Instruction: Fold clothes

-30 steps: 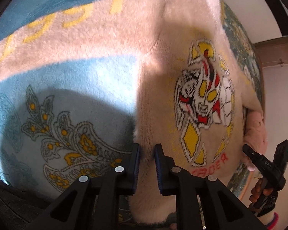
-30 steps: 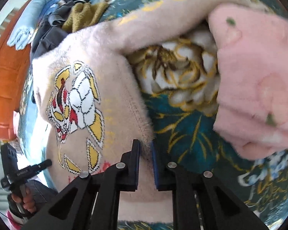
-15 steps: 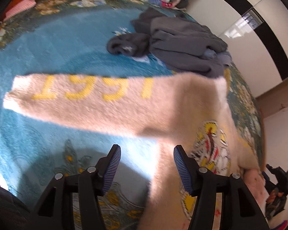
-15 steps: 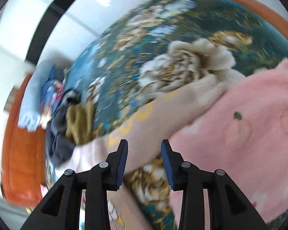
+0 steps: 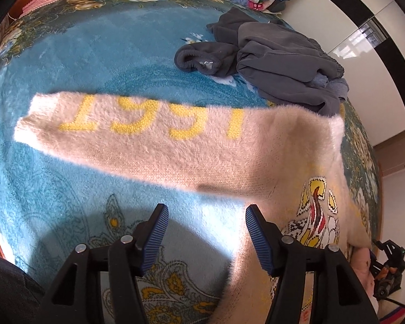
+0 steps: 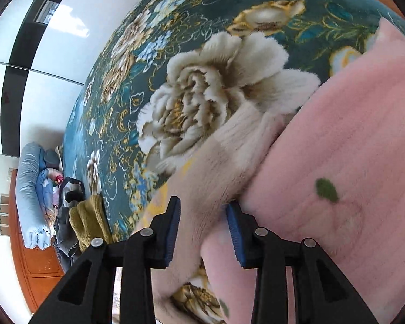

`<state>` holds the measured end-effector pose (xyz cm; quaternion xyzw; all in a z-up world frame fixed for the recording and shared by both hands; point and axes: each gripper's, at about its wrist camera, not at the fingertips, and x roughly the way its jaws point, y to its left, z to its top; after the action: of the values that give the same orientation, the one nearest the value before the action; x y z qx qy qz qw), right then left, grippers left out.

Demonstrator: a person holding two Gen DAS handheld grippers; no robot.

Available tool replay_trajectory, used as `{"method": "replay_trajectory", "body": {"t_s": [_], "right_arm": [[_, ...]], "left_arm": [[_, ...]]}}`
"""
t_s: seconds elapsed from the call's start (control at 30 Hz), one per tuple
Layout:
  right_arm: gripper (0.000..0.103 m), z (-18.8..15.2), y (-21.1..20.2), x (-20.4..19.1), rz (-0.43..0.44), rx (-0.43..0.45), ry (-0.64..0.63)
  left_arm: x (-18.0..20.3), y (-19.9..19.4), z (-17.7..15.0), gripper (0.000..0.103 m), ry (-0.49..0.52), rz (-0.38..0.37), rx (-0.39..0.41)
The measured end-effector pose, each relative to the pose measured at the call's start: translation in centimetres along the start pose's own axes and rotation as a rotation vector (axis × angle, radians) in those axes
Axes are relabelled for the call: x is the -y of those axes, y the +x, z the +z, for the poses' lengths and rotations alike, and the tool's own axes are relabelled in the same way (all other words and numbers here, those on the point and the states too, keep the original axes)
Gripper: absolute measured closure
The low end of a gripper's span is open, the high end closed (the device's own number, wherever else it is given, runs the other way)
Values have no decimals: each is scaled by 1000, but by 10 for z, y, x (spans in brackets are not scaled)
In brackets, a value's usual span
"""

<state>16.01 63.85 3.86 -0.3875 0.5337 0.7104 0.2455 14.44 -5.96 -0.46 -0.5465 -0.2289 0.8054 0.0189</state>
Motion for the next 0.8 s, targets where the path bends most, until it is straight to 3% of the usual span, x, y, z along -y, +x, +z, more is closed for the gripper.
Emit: {"method": "replay_trajectory", "body": {"t_s": [0.03,0.2,0.3,0.4,0.57,0.7,0.8], "right_arm": [[91,1,0,-2,-12,8,-14],[94,-2,-7,-22,-22,52,-109],[95,-13,-24,-55,-8,111,-249],[95,-33,-52,-100,67,166,-409],[96,-98,-99,-188,245,201,-729],[96,-172,-115,-238,308,192,-982],[96,-236,-104,-258,338,133,-1141]], "left_arm": [[0,0,0,39,0,1,0],[-4,-4,0,39,-10,-2,13],[-8,-8,2,39,-21,-3,27],[-14,-16,3,39,-40,-18,54],[-24,-22,4,39,-75,-42,68],[-29,-28,5,39,-90,-61,87],[-35,-29,5,39,-114,-71,86]]}}
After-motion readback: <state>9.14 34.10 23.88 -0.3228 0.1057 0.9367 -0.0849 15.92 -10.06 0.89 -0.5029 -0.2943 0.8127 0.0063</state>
